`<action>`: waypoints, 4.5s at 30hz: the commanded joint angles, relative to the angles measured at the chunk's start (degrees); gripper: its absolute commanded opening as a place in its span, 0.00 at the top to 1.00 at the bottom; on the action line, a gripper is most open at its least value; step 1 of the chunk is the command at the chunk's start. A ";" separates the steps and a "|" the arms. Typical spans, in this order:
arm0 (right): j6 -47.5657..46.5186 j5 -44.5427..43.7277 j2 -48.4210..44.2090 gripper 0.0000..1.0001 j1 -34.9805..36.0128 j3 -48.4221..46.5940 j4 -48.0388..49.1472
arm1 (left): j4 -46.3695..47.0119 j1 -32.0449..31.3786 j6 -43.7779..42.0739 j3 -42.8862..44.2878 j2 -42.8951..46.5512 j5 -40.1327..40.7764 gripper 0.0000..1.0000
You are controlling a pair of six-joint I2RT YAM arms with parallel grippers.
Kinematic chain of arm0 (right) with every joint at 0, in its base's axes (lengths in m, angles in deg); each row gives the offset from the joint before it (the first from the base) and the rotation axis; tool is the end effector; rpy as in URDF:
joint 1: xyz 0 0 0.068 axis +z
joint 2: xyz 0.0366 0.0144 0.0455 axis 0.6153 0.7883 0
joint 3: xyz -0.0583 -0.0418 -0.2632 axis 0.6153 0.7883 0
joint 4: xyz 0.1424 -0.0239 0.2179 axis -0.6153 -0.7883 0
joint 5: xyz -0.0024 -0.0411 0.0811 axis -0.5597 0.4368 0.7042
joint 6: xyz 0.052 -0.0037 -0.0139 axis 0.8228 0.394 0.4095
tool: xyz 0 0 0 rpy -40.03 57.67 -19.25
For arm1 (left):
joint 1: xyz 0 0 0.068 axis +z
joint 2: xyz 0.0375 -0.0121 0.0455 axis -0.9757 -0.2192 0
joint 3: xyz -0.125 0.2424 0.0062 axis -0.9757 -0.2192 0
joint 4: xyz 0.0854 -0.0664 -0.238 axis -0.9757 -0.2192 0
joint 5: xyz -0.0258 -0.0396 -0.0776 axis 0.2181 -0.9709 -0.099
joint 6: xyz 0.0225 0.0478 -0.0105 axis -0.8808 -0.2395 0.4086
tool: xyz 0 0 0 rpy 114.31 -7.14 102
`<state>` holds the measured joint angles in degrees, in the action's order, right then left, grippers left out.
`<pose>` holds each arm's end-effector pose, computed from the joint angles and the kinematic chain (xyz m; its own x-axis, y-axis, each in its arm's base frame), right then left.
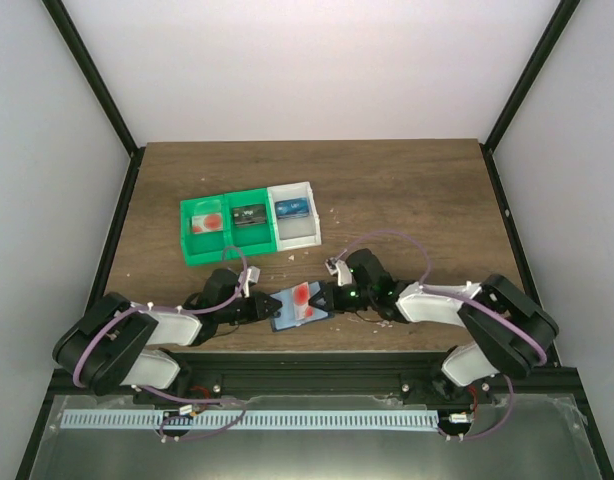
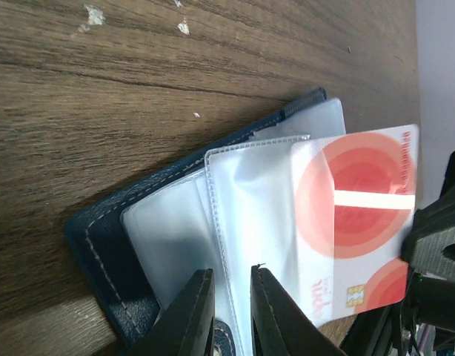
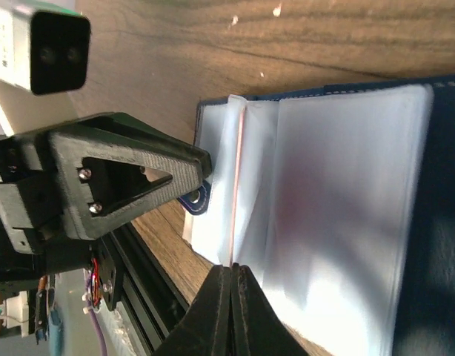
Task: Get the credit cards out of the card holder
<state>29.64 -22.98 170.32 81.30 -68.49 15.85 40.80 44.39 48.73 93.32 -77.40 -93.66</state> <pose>0.1778 0.1934 0.1393 -0.9626 -0.0540 -0.2657 -0.2491 0.5625 0.7884 0.1555 -0.1206 0.1002 -0.9351 -0.1658 -0.3133 0.1480 0.6206 -0.7700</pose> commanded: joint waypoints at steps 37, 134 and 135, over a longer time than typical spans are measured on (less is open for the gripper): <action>18.21 -0.32 -19.28 1.00 -1.50 0.78 13.65 | 6.35 -0.22 19.17 2.53 23.58 -7.17 0.49; 2.05 24.68 -14.40 0.99 -9.40 -8.98 4.10 | 1.68 3.06 14.17 3.48 30.99 -16.49 0.35; 4.20 23.75 -14.45 1.00 -9.41 -8.28 6.55 | 1.96 3.07 14.98 3.21 31.54 -15.53 0.34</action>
<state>20.42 4.62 157.71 72.19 -78.52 5.75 38.51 47.06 59.27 98.39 -48.03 -114.55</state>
